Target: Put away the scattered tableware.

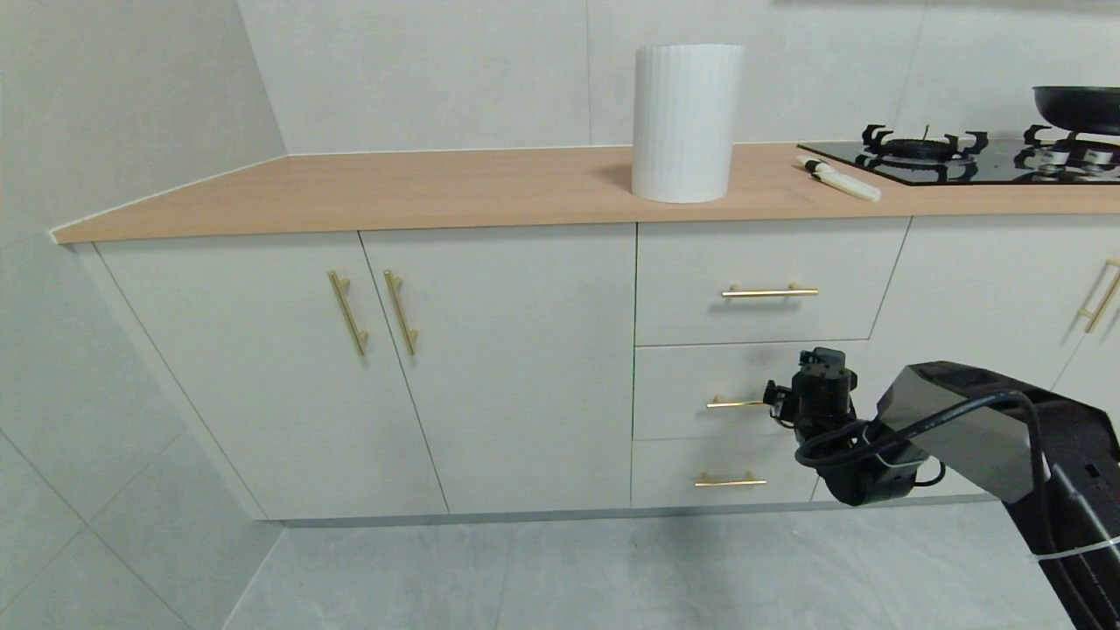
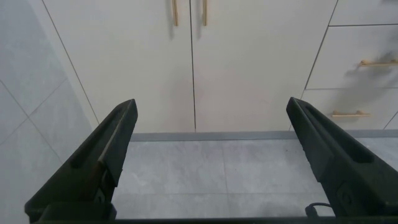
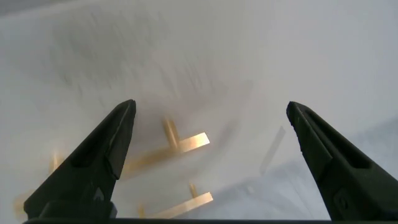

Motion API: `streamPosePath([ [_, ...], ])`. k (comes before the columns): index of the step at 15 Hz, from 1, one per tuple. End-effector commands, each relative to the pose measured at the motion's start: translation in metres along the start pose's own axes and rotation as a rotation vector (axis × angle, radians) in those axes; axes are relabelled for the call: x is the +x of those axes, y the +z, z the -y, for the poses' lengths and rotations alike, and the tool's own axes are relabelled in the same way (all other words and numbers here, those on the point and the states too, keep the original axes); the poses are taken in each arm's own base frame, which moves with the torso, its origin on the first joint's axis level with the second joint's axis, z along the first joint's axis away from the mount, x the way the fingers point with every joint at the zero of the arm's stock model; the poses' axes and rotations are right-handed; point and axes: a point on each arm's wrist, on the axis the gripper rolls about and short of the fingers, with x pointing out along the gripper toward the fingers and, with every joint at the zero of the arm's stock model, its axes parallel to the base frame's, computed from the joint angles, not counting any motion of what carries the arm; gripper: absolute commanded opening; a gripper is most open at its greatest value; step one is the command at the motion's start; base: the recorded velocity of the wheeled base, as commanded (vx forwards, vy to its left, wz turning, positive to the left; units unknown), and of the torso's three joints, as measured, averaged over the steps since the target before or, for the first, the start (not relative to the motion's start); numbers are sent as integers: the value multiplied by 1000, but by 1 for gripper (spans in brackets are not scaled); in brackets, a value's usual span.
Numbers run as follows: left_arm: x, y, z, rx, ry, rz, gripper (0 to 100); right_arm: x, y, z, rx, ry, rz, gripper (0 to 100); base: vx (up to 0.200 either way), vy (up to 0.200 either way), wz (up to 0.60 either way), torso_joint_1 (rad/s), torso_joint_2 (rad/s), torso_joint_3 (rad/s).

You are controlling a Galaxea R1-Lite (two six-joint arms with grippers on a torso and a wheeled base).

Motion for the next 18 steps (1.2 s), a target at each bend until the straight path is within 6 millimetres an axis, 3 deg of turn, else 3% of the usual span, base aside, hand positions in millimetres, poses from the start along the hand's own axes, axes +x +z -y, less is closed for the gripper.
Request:
streamPosePath([
  [1,0,0,0,0,-1,0,100,-36,35,8,10,26,17,100,0,0,0,0,0,0],
  [6,0,0,0,0,-1,0,100,-138,100,42,0,60,51,100,0,0,0,0,0,0],
  [7,0,0,0,0,-1,0,100,-174,109,54,-2,76,48,100,0,0,0,0,0,0],
  [9,0,0,0,0,-1,0,100,-223,125,80,13,80,84,100,0,0,0,0,0,0],
  [10,0,0,0,0,-1,0,100,-236,129,87,19,83,101,100,0,0,0,0,0,0],
  [11,0,0,0,0,1,0,100,-272,139,107,10,91,162,100,0,0,0,0,0,0],
  [14,0,0,0,0,1,0,100,-330,140,140,-56,97,265,100,0,0,0,0,0,0],
  [15,0,0,0,0,-1,0,100,-358,136,159,-96,90,336,100,0,0,0,0,0,0],
  [18,0,0,0,0,-1,0,100,-404,130,188,-60,77,459,100,0,0,0,0,0,0],
])
